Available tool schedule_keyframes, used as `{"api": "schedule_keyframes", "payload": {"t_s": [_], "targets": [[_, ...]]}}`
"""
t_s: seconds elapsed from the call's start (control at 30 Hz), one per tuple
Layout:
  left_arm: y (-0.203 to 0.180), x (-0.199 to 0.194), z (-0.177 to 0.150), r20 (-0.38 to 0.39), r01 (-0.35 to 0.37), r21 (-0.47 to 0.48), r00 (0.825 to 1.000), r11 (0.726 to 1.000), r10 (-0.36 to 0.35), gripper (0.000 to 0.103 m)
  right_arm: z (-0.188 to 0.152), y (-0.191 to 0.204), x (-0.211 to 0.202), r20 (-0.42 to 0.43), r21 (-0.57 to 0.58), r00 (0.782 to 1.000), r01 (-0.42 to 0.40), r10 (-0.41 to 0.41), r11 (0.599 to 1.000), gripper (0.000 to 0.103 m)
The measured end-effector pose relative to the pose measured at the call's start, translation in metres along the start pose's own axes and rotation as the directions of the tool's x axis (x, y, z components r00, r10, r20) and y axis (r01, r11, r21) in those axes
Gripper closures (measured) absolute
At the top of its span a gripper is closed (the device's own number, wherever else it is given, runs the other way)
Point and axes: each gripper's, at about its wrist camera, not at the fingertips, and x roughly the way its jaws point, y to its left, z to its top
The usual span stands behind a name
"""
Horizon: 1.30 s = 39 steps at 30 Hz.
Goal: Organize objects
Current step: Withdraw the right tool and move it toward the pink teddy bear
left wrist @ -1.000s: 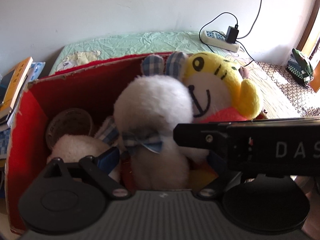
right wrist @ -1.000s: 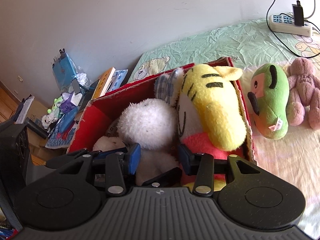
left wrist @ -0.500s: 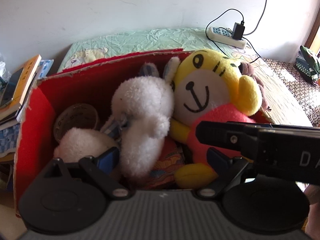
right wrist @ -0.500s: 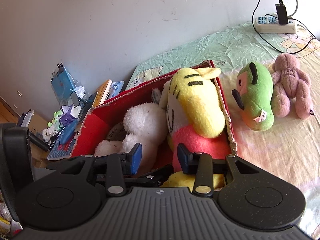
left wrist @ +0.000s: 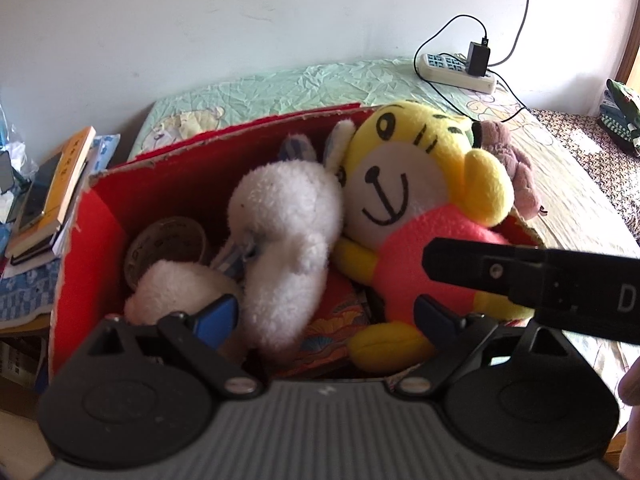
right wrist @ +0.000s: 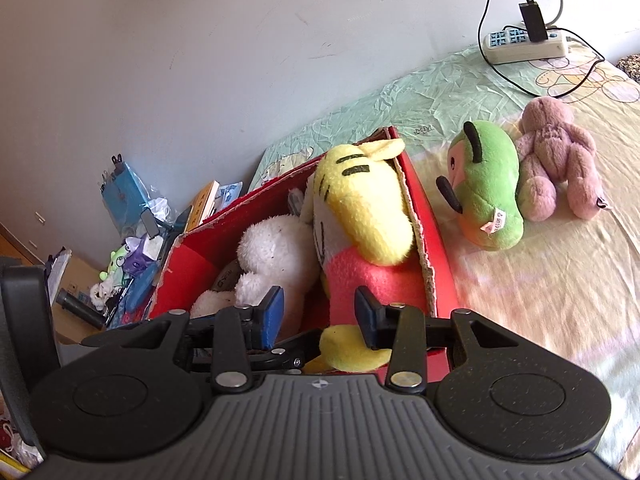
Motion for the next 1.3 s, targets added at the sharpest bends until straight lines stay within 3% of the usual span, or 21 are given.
{"api": "schedule_keyframes", "payload": {"t_s": [0.43, 0.77, 1.0, 1.07, 1.3], "targets": [[-0.003, -0.001, 0.002, -0.011, -0.051, 0.006, 0.999, 0.999, 0.051, 0.008, -0.005, -0.002, -0.004, 0.016, -0.040, 1.000, -0.016, 0.017, 0.999, 0.062], [-0.015, -0.003, 0.004, -0.023, -0.136, 0.004, 0.990, 0.991, 0.136, 0.008, 0.003, -0.011, -0.003, -0.043, -0.070, 0.996, -0.082, 0.079, 0.994, 0.062], [-0.025, -0.014, 0.007, -0.051, -0.204, -0.066, 0.978, 0.977, 0.201, 0.007, 0.015, -0.018, -0.009, -0.118, -0.088, 0.982, -0.158, 0.147, 0.983, 0.060], [-0.031, -0.021, 0.008, -0.047, -0.215, -0.086, 0.976, 0.973, 0.212, 0.005, 0.019, -0.020, -0.014, -0.124, -0.110, 0.979, -0.175, 0.161, 0.978, 0.055], [-0.064, -0.038, 0.015, -0.023, -0.315, -0.101, 0.949, 0.944, 0.315, 0.005, 0.032, -0.038, -0.033, -0.149, -0.128, 0.963, -0.245, 0.226, 0.961, 0.051]]}}
